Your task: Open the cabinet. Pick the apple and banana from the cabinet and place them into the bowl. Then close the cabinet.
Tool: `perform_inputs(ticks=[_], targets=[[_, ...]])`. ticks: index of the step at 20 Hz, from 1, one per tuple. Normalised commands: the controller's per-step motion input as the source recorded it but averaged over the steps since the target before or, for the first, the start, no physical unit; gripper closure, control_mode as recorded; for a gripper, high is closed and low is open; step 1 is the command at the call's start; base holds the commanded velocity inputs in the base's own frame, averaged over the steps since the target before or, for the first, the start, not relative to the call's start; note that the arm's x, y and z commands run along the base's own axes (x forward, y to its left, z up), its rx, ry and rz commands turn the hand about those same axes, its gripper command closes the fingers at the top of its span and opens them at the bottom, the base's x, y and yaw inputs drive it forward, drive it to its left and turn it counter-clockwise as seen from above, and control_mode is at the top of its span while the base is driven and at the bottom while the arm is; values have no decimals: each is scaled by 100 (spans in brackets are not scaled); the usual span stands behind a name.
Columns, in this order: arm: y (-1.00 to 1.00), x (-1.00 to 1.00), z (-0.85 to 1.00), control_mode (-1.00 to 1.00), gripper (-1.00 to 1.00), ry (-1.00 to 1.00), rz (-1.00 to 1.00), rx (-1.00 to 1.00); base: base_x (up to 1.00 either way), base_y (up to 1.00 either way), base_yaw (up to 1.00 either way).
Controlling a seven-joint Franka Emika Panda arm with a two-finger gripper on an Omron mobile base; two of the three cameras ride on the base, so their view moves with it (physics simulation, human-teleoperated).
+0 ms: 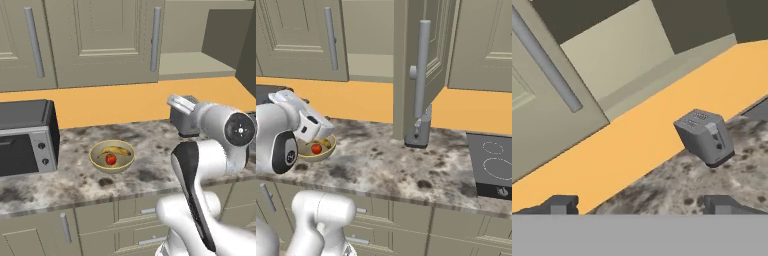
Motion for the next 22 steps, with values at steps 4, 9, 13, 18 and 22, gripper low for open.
perform_inputs(ticks=[4, 9, 13, 18, 22], targets=[[-44, -97, 88, -100, -100, 0, 0, 7, 0, 0, 0], [-33, -91, 97, -100, -100, 13, 0, 2, 0, 0, 0], [-22, -94, 70, -100, -100, 26, 0, 0, 0, 0, 0], [-6, -56, 9, -100, -100, 22, 0, -4, 0, 0, 0], [-3, -51, -44, -100, -100, 0, 4, -5, 0, 0, 0]])
